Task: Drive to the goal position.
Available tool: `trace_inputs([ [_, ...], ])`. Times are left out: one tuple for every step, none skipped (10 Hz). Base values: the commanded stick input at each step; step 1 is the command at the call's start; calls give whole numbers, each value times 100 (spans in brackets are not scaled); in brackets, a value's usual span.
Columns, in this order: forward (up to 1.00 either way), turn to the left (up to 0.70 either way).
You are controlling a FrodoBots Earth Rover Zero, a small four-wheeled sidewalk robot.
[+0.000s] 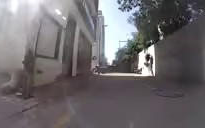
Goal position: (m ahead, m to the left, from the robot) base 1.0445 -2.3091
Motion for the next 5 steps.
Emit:
trace_inputs([
  [100, 0],
  [100, 0],
  [100, 0],
  [100, 0],
  [100, 0],
])
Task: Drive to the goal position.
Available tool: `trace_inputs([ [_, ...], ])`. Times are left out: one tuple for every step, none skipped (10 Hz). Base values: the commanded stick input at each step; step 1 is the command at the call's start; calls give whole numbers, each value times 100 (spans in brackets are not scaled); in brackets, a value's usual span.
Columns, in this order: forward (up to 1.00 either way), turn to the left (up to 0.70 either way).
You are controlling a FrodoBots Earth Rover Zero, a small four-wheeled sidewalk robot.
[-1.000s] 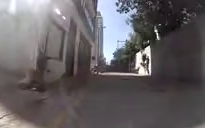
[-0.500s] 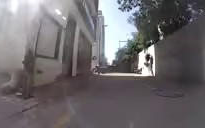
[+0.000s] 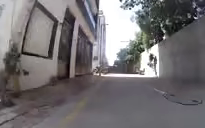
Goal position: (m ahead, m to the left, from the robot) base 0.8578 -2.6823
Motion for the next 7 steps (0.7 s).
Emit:
trace_inputs([
  [100, 0],
  [100, 0],
  [100, 0],
  [100, 0],
  [100, 0],
  [100, 0],
  [100, 0],
])
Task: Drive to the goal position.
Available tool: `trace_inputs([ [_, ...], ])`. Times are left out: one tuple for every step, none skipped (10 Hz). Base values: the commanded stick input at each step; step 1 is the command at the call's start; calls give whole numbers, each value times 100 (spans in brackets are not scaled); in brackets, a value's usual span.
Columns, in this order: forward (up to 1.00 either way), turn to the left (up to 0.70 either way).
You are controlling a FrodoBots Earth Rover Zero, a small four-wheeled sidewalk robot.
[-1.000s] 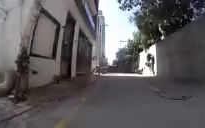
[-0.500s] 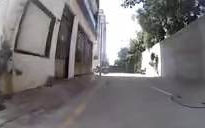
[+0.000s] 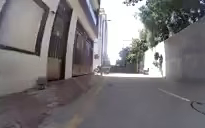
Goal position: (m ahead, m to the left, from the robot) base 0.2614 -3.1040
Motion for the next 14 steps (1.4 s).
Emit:
trace_inputs([
  [100, 0],
  [100, 0],
  [100, 0],
  [100, 0],
  [100, 0],
  [100, 0],
  [100, 0],
  [100, 0],
  [100, 0],
  [100, -6],
  [100, -27],
  [100, -27],
  [100, -27],
  [100, -27],
])
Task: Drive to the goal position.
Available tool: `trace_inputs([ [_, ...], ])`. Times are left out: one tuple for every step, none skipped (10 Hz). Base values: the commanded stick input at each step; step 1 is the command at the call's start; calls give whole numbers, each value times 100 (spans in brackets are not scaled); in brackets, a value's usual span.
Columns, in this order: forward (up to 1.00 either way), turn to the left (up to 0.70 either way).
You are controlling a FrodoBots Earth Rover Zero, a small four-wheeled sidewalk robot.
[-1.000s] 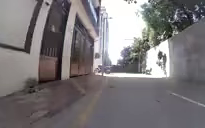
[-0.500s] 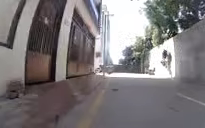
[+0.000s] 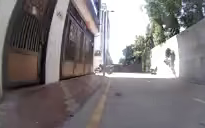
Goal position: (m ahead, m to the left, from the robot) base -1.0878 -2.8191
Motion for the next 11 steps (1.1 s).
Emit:
trace_inputs([
  [100, -27],
  [100, -27],
  [100, -27],
  [100, -17],
  [100, 0],
  [100, 0],
  [100, 0],
  [100, 0],
  [100, 0],
  [100, 0],
  [100, 0],
])
